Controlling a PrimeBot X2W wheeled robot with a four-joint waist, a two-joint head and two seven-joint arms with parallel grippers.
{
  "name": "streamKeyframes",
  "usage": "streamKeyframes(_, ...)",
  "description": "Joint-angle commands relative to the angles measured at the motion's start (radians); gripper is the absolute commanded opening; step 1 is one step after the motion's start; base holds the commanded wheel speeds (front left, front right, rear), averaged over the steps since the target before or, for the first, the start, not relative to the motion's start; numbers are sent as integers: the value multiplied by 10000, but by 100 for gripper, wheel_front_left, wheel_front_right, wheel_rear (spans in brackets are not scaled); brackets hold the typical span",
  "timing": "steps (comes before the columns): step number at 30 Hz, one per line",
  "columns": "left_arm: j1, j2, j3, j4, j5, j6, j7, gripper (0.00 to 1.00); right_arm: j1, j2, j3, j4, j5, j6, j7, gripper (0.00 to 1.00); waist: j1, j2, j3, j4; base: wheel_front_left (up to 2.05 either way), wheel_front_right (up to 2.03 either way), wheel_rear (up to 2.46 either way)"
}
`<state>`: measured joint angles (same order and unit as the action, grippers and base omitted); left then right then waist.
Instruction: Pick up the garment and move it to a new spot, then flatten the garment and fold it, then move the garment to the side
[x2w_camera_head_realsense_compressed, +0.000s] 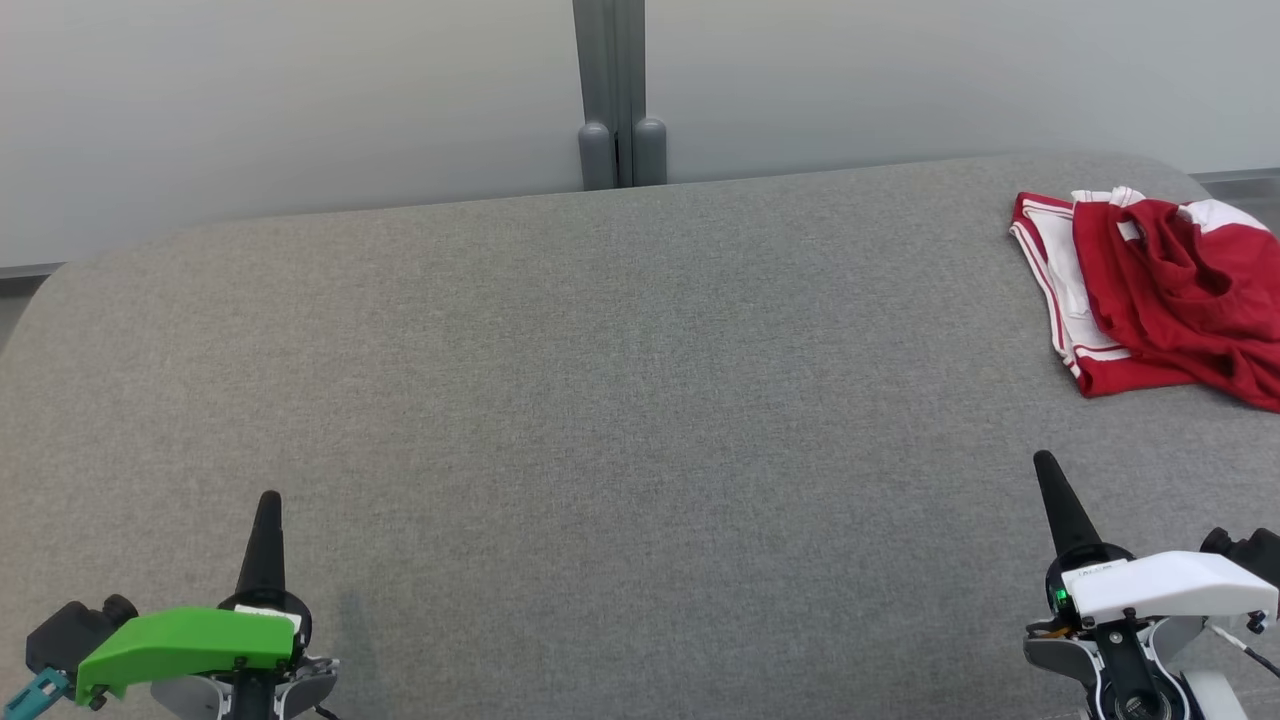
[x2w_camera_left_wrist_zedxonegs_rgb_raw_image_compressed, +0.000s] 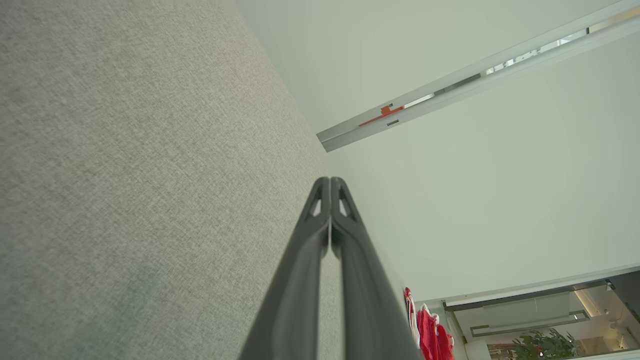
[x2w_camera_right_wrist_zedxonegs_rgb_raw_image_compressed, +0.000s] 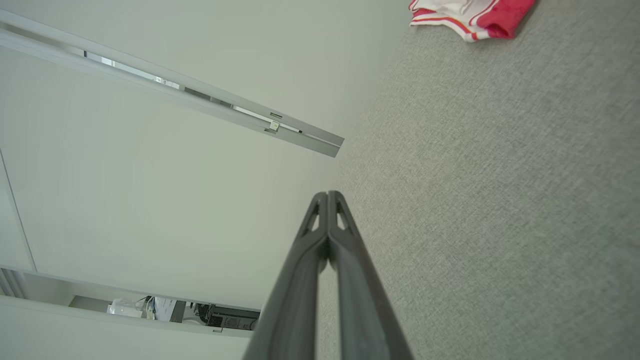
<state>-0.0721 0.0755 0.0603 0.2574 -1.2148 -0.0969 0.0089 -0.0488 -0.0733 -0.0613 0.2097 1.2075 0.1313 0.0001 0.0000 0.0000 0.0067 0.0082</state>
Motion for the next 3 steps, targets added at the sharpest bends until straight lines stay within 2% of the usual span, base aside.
streamKeyframes(1,-248,-1,71,-114,-272,-77,70,0,-231,0,-56,-31,262,-4,67,0,0,0,-1,-2,0,0,0)
streamKeyframes(3,-263,-13,95,-116,-436,-93,108,0,-247,7,-71,-11,453,-4,112,0,0,0,-2,-5,0,0,0)
